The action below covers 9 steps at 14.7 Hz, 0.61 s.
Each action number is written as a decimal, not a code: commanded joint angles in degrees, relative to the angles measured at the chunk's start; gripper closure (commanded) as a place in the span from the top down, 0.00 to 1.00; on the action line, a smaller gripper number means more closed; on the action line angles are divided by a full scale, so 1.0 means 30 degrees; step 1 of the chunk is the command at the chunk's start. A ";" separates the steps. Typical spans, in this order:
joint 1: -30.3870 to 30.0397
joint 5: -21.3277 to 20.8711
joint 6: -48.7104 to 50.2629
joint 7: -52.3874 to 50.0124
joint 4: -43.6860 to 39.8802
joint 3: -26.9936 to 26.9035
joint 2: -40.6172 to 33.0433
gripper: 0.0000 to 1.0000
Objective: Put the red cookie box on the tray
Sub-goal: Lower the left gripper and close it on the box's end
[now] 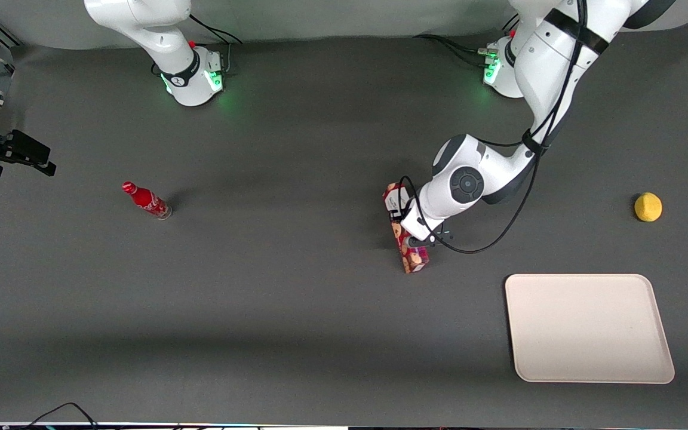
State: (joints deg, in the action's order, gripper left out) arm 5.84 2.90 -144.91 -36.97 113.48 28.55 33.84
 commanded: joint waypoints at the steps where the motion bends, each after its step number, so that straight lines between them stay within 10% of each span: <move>1: -0.0245 -0.0323 0.0169 -0.0362 0.0025 -0.0170 -0.0818 0.00; 9: -0.0627 -0.0206 1.1285 -0.0216 -0.5558 -0.2775 -0.4862 0.00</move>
State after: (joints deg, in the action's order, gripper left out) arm 3.65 2.76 -124.57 -36.97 104.47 22.78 23.65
